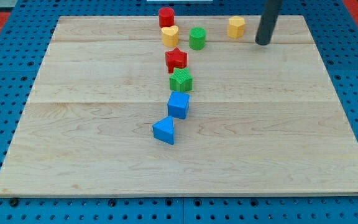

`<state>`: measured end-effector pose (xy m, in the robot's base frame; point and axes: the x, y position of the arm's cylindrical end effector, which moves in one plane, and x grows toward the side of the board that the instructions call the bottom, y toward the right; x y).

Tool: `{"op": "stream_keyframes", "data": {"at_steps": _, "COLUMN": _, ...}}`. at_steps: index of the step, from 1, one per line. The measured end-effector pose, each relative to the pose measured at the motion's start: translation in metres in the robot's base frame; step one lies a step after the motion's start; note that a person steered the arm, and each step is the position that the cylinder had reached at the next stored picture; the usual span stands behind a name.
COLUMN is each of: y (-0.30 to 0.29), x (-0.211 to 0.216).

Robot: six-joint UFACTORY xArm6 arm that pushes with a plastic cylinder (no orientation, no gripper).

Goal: Slide the yellow hexagon a bit up

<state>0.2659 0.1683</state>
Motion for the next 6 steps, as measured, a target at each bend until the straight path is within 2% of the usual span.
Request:
{"op": "stream_keyframes", "data": {"at_steps": 2, "y": -0.02, "x": 0.011}}
{"op": "stream_keyframes", "data": {"at_steps": 4, "y": -0.024, "x": -0.004}}
{"op": "stream_keyframes", "data": {"at_steps": 5, "y": -0.064, "x": 0.003}}
{"op": "stream_keyframes", "data": {"at_steps": 6, "y": -0.053, "x": 0.002}}
